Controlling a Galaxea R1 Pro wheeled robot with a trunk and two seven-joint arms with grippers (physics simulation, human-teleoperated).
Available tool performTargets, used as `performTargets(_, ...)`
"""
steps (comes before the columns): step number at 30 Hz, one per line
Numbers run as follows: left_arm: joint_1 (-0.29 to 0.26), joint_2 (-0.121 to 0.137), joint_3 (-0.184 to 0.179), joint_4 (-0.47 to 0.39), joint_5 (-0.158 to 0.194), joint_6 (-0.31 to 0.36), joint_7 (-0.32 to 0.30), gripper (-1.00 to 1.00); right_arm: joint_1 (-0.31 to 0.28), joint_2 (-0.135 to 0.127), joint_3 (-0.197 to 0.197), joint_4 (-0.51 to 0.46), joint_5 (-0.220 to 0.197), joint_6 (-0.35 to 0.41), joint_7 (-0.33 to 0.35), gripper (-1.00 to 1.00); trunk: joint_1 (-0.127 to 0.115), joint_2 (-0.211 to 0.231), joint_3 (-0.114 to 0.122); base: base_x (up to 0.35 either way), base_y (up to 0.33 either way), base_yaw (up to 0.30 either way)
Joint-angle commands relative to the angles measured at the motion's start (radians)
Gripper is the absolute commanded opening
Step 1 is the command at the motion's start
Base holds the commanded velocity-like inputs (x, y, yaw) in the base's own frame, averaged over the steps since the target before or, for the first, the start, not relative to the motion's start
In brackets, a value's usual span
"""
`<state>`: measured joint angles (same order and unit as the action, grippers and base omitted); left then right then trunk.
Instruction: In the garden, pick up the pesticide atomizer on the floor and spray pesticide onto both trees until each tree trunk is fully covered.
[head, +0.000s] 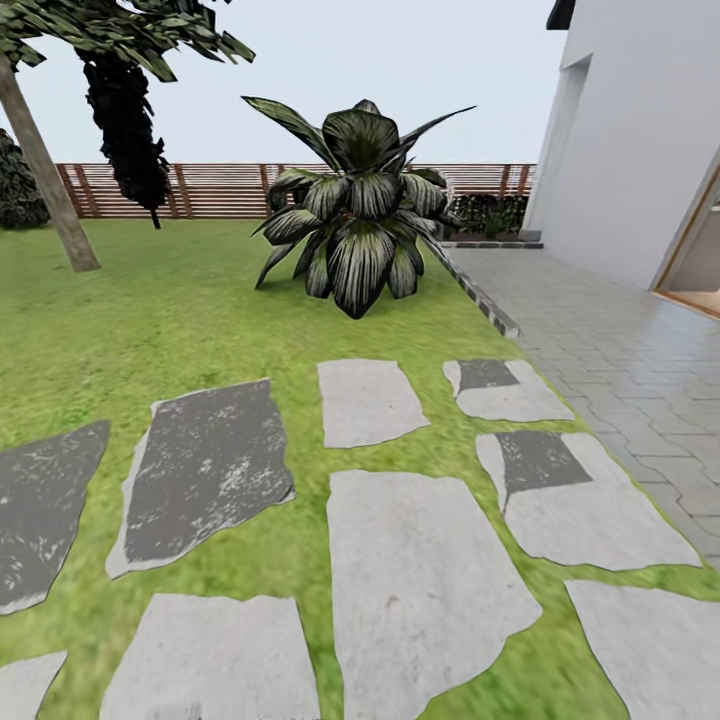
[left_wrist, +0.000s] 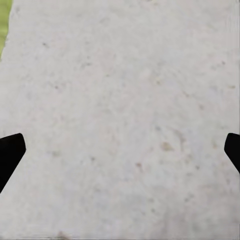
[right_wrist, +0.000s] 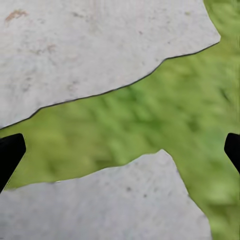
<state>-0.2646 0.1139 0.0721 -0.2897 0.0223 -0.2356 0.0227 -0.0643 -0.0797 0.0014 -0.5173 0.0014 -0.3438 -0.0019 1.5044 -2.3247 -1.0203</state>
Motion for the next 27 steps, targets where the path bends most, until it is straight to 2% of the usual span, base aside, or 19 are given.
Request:
performTargets(1, -0.001, 0.0, 0.001, 0.001, 0.002, -0.003, 0.0, 1.0, 0.0, 0.0, 0.0, 0.0, 0.0, -0.003, -0.001, 1.0, 0.0, 0.0, -0.001, 0.0, 0.0, 0.278)
performTargets(11, -0.001, 0.0, 0.002, 0.001, 0.002, -0.002, 0.0, 1.0, 0.0, 0.0, 0.0, 0.0, 0.0, -0.003, -0.003, 1.0, 0.0, 0.0, -0.001, 0.038, -0.024, 0.278)
performTargets(27, -0.001, 0.0, 0.002, 0.0, 0.002, -0.002, 0.0, 1.0, 0.0, 0.0, 0.0, -0.001, 0.0, -0.003, -0.003, 1.0, 0.0, 0.0, -0.001, 0.194, -0.211, 0.278)
